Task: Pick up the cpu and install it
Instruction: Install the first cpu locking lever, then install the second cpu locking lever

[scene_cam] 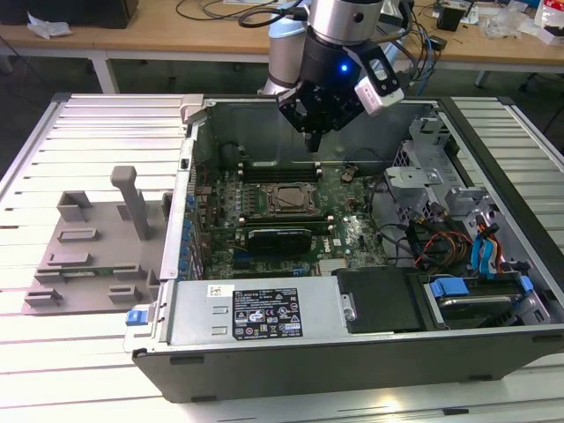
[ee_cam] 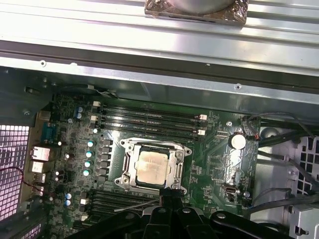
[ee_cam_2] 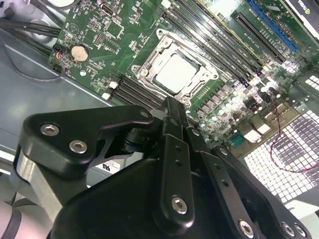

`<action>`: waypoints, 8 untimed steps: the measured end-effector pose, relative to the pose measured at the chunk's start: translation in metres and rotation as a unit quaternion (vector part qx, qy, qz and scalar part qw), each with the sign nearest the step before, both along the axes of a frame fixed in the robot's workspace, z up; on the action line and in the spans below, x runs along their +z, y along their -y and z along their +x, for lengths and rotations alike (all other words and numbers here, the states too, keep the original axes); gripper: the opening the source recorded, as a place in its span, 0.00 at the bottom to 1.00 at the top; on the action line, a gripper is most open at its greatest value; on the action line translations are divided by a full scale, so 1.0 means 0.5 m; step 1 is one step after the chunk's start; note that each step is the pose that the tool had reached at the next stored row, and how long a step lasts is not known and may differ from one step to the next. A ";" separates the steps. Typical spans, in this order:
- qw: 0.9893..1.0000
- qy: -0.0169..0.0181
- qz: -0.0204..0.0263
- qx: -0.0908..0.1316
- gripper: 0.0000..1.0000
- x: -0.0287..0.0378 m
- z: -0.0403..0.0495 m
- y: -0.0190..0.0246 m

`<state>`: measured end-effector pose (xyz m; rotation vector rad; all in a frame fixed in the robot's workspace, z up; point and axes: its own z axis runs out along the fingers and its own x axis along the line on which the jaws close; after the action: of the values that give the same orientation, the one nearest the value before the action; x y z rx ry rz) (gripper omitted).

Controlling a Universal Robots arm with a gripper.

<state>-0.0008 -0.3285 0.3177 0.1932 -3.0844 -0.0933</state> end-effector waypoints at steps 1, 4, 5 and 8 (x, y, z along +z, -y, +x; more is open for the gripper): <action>1.000 0.000 0.000 0.000 0.11 0.000 0.000 0.0000; 1.000 0.000 0.000 0.000 0.11 0.000 0.000 0.0000; 1.000 0.000 0.000 0.000 0.11 0.001 0.000 0.0000; 1.000 0.000 0.000 0.000 0.11 0.000 0.000 0.0029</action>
<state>-0.0008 -0.3299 0.3180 0.1931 -3.0844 -0.0931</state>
